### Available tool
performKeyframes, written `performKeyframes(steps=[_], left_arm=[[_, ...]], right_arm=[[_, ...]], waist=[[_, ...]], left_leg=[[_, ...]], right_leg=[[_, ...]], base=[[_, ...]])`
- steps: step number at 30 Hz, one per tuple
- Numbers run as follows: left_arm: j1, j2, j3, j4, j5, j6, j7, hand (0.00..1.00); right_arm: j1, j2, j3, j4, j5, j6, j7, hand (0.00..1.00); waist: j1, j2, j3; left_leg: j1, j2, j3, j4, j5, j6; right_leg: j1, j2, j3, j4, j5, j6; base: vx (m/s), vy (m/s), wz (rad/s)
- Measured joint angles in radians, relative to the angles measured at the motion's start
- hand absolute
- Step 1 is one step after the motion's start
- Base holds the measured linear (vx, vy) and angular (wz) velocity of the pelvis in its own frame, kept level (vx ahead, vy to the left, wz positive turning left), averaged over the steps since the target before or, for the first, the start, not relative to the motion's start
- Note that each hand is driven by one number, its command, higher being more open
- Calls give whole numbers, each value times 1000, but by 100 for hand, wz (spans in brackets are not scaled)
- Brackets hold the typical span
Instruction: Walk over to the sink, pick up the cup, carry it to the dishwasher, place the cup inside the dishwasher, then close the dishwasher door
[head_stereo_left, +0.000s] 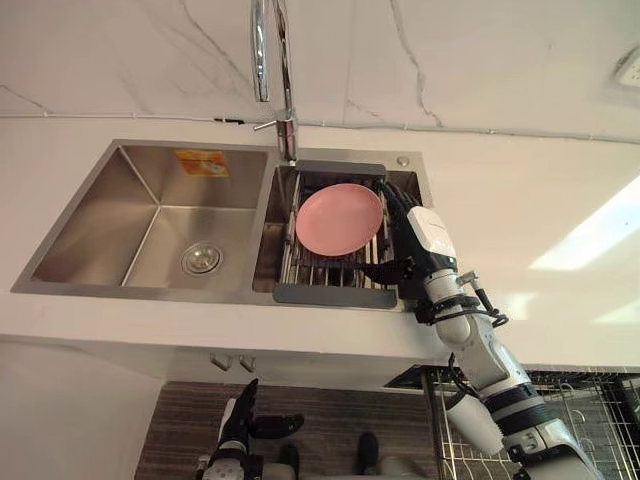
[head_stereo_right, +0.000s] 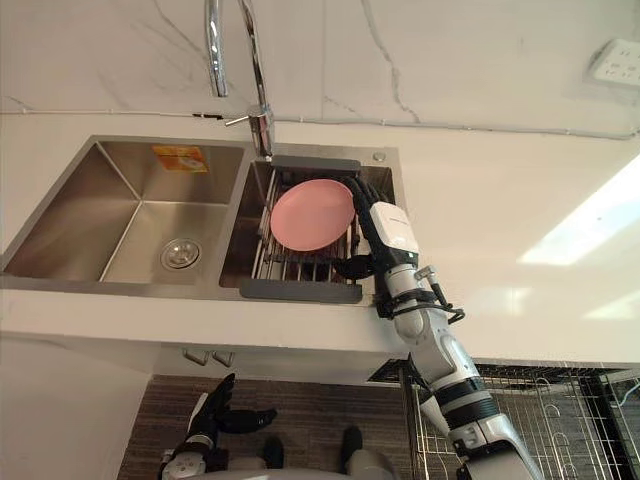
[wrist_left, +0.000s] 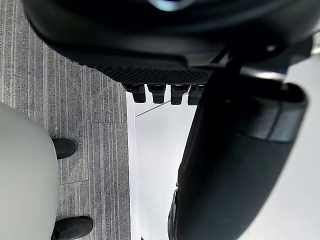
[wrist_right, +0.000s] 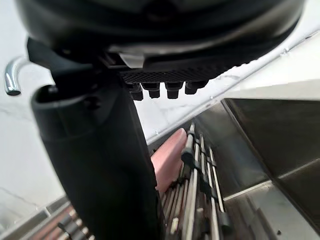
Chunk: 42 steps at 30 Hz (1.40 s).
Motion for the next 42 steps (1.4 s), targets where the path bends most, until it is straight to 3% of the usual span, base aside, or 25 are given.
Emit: performKeyframes(steps=[9, 22, 39, 40, 42], left_arm=[[0, 1, -1, -33, -1, -9, 7, 100], [0, -5, -6, -51, -21, -11, 24, 100], [-1, -3, -6, -73, -60, -33, 27, 100], [-1, -2, -7, -75, -60, -33, 27, 100], [-1, -1, -7, -75, -60, -34, 27, 100]], right_arm=[[-99, 0, 5, 49, -46, 25, -41, 100], [-138, 3, -50, 54, -54, 60, -109, 100], [-283, -19, 10, 174, -54, 68, -103, 100], [-293, -22, 14, 175, -54, 68, -103, 0], [-306, -27, 27, 178, -54, 68, -103, 0]], waist=[[4, 4, 47], [20, 20, 65], [27, 25, 116], [27, 25, 117], [27, 25, 117]], left_leg=[[-13, -2, -2, 1, 5, 1], [-45, -5, -9, -5, 26, -1], [-63, -8, -14, -4, 38, -1], [-69, -8, -14, -5, 40, -1], [-78, -8, -15, -5, 44, -1]], right_leg=[[-16, -3, -5, 13, 0, 1], [-43, -10, -25, 17, -1, 0], [-68, -17, -31, 38, 0, 0], [-74, -17, -31, 38, 0, 0], [-82, -18, -32, 39, 0, 0]], base=[[0, 0, 0], [-10, -4, 5], [-2, -2, 1], [-38, -8, 0], [0, 0, 0]])
